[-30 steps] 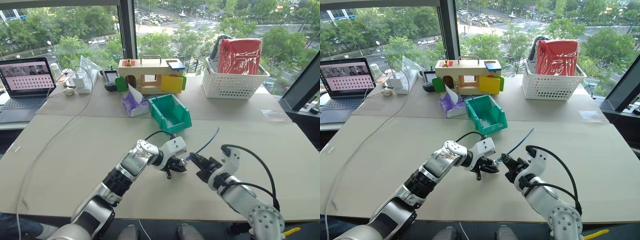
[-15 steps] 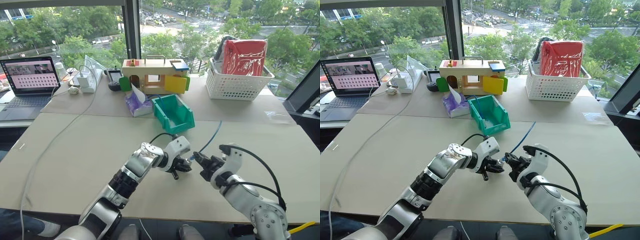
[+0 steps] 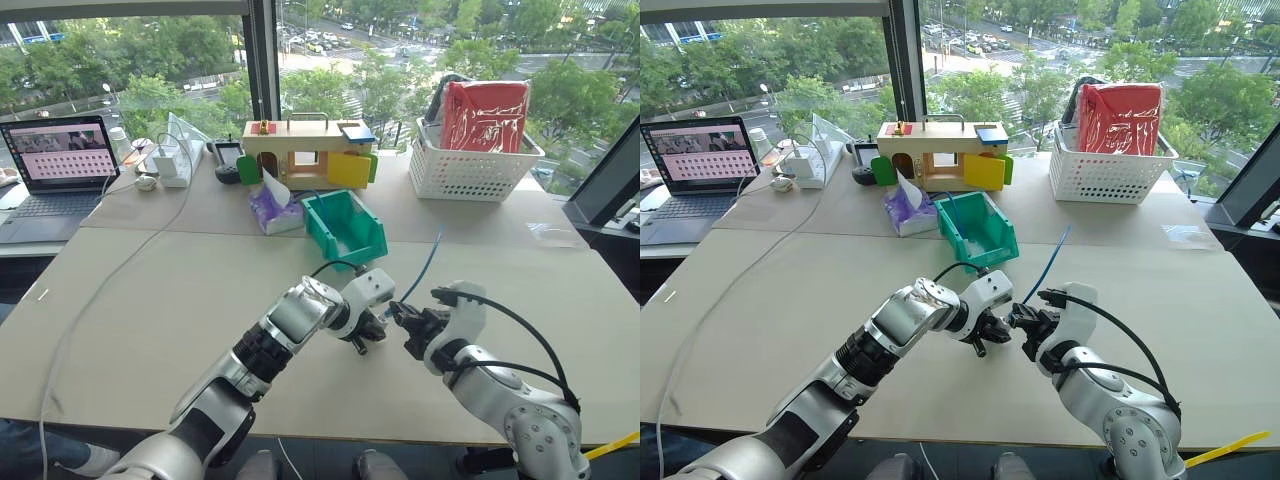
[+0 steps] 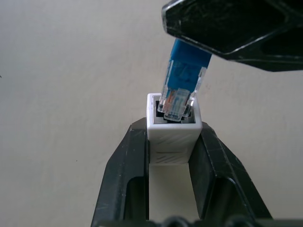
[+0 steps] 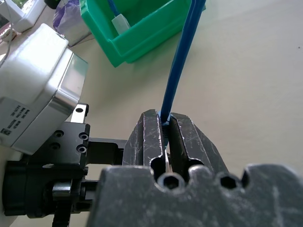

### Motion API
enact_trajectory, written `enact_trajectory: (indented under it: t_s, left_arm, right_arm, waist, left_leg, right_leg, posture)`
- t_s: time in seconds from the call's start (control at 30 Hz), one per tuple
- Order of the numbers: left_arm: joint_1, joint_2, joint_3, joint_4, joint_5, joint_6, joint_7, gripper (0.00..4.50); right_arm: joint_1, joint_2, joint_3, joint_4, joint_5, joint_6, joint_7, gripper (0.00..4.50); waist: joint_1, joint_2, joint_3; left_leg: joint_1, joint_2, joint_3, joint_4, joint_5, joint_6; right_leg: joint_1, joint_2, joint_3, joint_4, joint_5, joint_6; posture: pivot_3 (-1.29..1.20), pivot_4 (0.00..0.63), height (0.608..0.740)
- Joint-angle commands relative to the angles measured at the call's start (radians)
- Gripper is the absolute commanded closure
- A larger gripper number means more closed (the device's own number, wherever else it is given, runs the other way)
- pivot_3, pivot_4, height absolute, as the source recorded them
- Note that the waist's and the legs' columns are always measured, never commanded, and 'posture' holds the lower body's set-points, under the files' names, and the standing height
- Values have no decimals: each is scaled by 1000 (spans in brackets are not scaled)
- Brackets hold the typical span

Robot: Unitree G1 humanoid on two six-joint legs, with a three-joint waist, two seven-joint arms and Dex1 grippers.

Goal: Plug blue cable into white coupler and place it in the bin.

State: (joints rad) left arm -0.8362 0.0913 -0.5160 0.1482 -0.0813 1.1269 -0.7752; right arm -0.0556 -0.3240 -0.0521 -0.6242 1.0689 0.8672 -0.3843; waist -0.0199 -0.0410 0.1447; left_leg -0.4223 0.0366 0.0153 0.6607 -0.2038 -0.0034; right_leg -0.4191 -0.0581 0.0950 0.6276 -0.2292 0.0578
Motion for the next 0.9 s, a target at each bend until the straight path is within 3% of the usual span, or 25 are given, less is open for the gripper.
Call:
enact_trajectory:
  t_s: [0.03, 0.63, 0.77, 0.9]
  left_arm:
    - [-6, -3, -23, -1, -12, 17, 9, 3837]
    - [-20, -34, 21, -10, -56, 31, 58, 3837]
    - [-9, -36, 31, -26, -65, 33, 69, 3837]
    - [-1, -36, 43, -40, -77, 39, 86, 3837]
  right_arm:
    - [18, -3, 38, -4, 39, 69, 30, 4500]
    - [11, -5, 39, 27, 64, 123, 67, 4500]
    - [40, -5, 1, 84, 140, 131, 120, 4500]
    - [74, -38, 8, 144, 80, 142, 179, 4500]
  waist:
    - [0, 0, 0]
    - [0, 0, 0]
    - [2, 0, 0]
    - [3, 0, 0]
  left_leg:
    - [0, 0, 0, 0, 0, 0]
    - [-1, 0, 0, 0, 0, 0]
    - [-1, 0, -1, 0, 0, 0]
    - [-1, 0, -1, 0, 0, 0]
  right_leg:
    - [0, 0, 0, 0, 0, 0]
    - [0, 0, 0, 0, 0, 0]
    - [0, 0, 0, 0, 0, 0]
    - [0, 0, 0, 0, -1, 1]
  posture:
    - [0, 150, 729]
    - [0, 150, 729]
    - [0, 150, 729]
    - [0, 150, 729]
